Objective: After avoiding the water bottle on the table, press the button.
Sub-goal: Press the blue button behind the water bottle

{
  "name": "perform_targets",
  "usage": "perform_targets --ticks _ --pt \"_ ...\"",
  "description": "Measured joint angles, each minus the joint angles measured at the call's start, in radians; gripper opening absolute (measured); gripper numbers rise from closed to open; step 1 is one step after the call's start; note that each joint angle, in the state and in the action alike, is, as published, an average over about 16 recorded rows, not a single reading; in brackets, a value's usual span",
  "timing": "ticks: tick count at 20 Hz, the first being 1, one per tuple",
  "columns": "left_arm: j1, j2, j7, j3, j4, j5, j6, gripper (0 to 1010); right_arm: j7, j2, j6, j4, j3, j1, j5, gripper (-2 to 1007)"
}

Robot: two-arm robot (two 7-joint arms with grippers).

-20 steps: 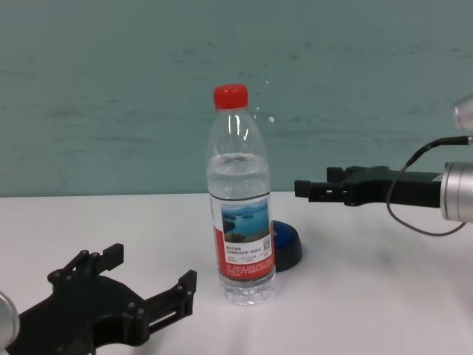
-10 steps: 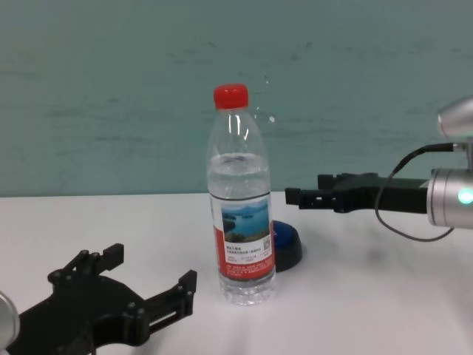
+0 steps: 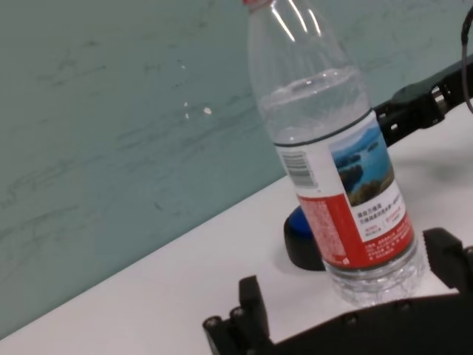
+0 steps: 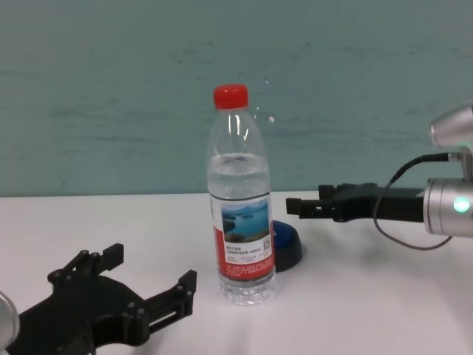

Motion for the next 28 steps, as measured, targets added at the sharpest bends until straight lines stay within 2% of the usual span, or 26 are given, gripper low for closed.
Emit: perform_targets --ticks 10,22,28 --pt "0.000 0.000 0.000 0.000 0.000 0.000 0.000 1000 0.019 -0.037 -0.032 0.115 0.019 0.041 -0.031 1004" --pt "0.000 0.000 0.000 0.000 0.000 0.000 0.000 1000 0.035 -0.071 -0.059 0.197 0.042 0.082 -0.070 1004" --pt "0.000 0.000 0.000 0.000 0.000 0.000 0.000 1000 0.048 -0.098 -0.087 0.277 0.051 0.122 -0.088 1004"
